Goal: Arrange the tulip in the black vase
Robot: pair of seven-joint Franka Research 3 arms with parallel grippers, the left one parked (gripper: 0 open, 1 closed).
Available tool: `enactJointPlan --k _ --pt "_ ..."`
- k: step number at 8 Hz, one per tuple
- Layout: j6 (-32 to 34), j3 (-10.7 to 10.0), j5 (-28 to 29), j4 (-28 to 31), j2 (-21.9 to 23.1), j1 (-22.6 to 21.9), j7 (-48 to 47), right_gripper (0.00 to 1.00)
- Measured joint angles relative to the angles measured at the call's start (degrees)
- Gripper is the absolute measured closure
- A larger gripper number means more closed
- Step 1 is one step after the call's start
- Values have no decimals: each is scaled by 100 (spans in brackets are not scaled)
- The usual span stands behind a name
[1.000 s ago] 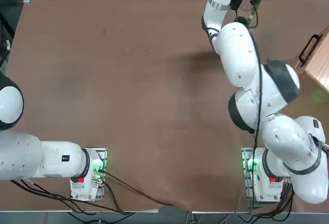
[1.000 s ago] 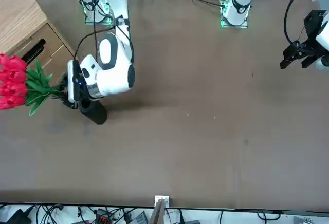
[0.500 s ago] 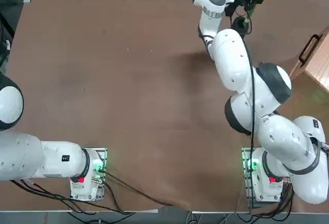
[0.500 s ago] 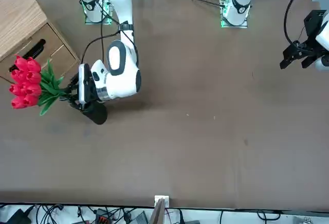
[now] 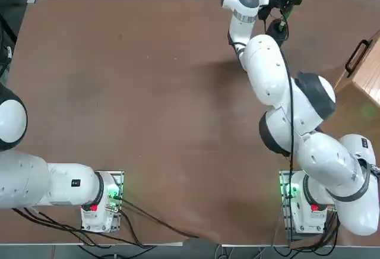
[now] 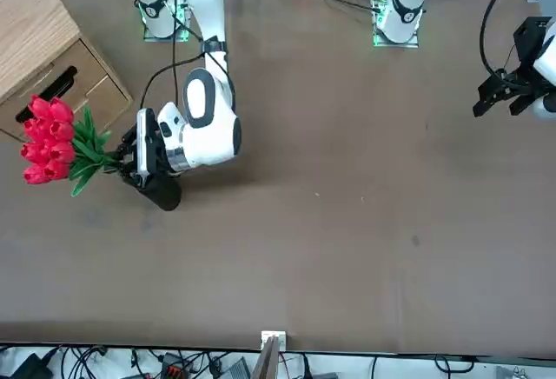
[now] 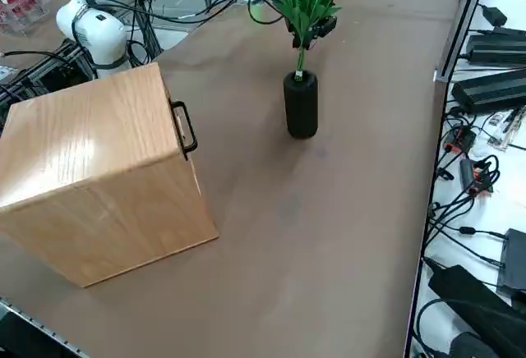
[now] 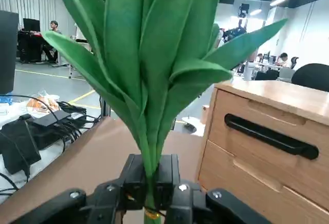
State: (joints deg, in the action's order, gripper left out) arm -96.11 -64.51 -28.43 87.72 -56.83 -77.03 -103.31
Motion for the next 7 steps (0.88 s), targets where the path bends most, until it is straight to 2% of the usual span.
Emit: enactJointPlan --k 2,7 --pt "0 178 -2 2 -130 64 -103 89" --pt "-11 408 -2 1 -380 172 -412 90"
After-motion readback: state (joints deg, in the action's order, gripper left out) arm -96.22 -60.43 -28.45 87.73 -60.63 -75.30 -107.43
